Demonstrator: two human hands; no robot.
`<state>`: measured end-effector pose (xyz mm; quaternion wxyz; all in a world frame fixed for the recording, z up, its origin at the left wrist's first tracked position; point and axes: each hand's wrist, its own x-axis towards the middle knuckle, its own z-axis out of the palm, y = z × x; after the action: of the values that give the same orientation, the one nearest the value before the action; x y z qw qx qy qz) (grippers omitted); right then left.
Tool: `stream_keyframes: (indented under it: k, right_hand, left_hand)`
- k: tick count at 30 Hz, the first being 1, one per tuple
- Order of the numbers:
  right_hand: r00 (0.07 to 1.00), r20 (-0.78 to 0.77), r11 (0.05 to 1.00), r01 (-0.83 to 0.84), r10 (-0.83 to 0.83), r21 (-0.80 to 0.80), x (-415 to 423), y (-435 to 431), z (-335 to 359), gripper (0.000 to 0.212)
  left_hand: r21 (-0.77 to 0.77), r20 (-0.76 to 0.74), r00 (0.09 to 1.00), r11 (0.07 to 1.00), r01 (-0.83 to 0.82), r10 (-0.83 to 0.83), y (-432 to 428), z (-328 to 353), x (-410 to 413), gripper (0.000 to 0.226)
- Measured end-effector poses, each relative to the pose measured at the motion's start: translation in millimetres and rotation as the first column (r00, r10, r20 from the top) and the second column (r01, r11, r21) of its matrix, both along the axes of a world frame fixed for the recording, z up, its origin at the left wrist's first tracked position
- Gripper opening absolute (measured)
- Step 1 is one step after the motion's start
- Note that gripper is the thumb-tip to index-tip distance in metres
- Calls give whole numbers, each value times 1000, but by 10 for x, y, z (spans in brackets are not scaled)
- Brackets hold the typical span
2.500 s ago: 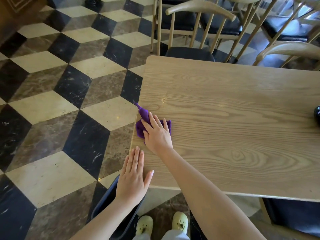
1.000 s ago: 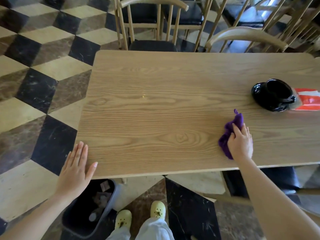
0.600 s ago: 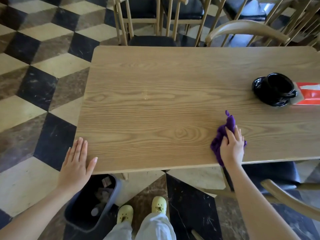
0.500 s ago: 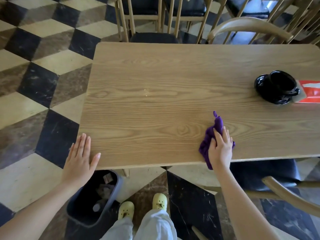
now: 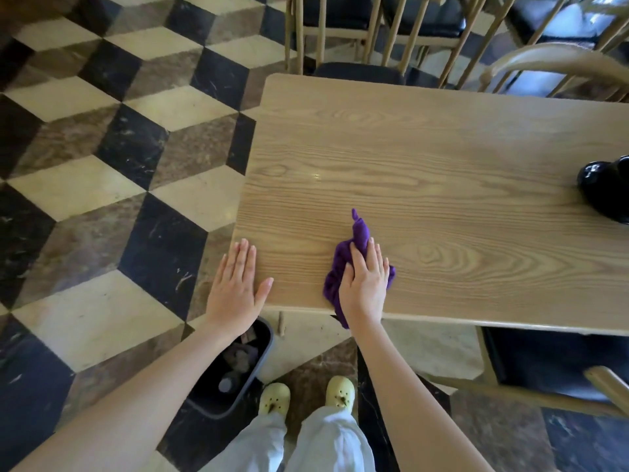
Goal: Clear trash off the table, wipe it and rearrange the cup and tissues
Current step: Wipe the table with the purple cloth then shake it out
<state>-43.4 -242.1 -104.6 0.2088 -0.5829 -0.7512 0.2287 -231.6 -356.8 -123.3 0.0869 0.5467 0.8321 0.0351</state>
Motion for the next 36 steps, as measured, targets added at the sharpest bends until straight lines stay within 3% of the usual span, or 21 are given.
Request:
stream_keyframes:
  k: [3,5,8,10,13,15,17,20,25,31,33,34,36]
  right_hand:
    - [997,-4,997,-71,71,-10,-314,-154,10,38]
    - [994,-4,994,-110,110,-14,-538,-265,18,39]
    - [983,0,983,-183,183,-22,-856,-443,27,40]
    - [974,3,973,-227,228,-45,-1051,-559,36,41]
    - [962,-10,955,-273,273,-118,-1296,-713,85,44]
    - [943,-59,924,-333,328,-185,-1381,-791,126,48]
    - [915,-157,878,-401,371,-260,-1381,-809,188,50]
    - [903,-301,848,-402,305,-345,-1227,-691,322,53]
    - [927,90,905,-330,365,-270,-997,-541,409,59]
    - [945,148,884,-208,292,-420,-929,-394,472,37]
    - [947,174,875,-167,272,-455,-847,-345,488,21]
    - [958,150,866,-146,245,-478,-792,-318,491,10]
    - [985,37,840,-123,168,-528,-671,-279,500,13]
  left_hand:
    - [44,85,996,999,8,-11,5,27,-17,76]
    - [147,320,947,988,-56,6,7,87,-52,66]
    - [256,704,708,914,-315,47,-53,212,-117,49]
    - [216,809,581,871,-440,93,-127,271,-158,43]
    - [168,863,479,803,-572,161,-265,301,-198,36]
    - [167,864,468,772,-613,185,-335,315,-235,32]
    - [109,879,432,795,-597,204,-369,319,-272,26]
    - [-5,858,419,820,-572,298,-356,341,-322,24]
    - [-73,806,429,786,-613,409,-253,458,-299,30]
    - [-89,899,255,717,-691,357,-189,598,-392,16]
    - [-96,925,185,676,-731,332,-173,608,-449,16]
    - [-112,930,155,658,-744,334,-164,604,-472,17]
    - [-164,939,68,614,-772,337,-157,574,-501,21]
